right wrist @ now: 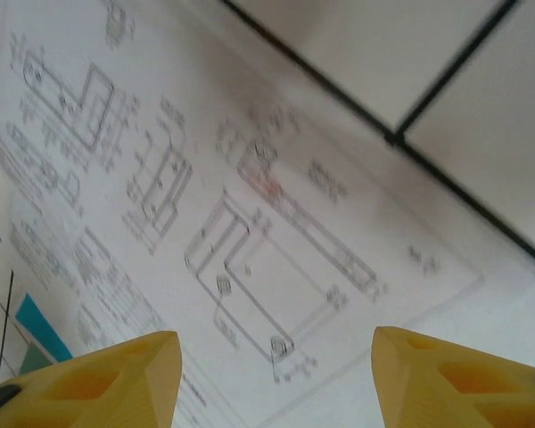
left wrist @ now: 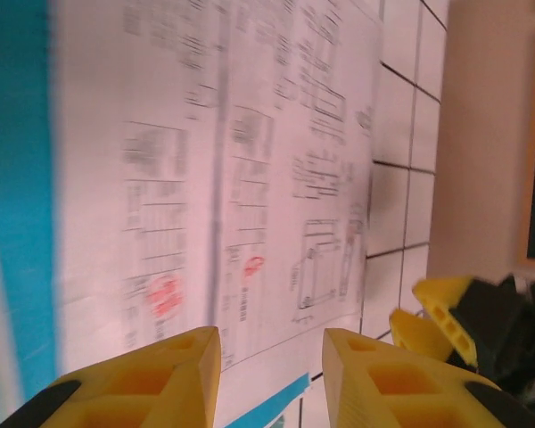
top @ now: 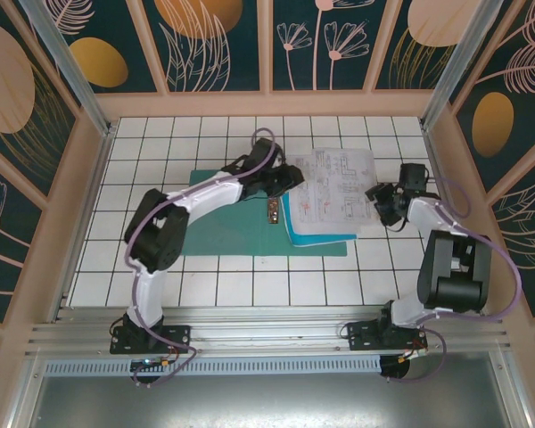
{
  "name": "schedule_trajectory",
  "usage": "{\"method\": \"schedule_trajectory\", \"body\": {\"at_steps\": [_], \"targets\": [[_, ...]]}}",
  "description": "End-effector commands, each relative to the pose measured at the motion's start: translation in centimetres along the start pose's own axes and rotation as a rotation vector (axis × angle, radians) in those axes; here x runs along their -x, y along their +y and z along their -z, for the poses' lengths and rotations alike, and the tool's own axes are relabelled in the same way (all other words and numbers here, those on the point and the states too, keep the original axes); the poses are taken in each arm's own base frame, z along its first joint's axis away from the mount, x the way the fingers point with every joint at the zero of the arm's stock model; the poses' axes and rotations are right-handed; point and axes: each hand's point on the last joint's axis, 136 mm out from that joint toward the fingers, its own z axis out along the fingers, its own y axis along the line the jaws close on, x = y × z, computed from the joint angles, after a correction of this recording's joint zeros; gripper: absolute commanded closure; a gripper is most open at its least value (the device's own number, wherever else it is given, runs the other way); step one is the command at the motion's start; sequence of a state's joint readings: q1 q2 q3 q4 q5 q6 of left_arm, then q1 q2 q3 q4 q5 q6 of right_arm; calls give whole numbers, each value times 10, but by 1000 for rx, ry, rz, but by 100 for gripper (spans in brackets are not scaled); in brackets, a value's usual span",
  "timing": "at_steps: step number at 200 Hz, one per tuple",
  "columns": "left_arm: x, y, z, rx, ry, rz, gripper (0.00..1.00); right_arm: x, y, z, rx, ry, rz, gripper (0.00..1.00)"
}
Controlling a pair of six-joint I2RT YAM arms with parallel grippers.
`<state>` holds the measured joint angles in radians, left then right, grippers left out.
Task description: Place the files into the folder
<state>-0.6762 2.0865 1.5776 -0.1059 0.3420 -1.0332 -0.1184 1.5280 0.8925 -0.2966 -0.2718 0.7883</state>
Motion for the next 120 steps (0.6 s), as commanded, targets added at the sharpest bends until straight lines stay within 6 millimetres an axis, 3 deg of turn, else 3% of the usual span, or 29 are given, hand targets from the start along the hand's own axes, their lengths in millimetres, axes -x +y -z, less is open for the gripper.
{"method": "schedule_trajectory", "body": {"at_steps": [1,21,50,120], "targets": [[-16,-8,-30,-47,97,-67,64,13,3,-9,-18,16,76,41],[-16,-7,-48,-52,116,-82,64,24,1,-18,-27,19,64,42],[-22,9,-66,-27,142,-76,62,29,0,-33,-39,39,56,42],[-43,47,-85,44,196,-60,61,20,-12,-53,-69,88,50,42]]}}
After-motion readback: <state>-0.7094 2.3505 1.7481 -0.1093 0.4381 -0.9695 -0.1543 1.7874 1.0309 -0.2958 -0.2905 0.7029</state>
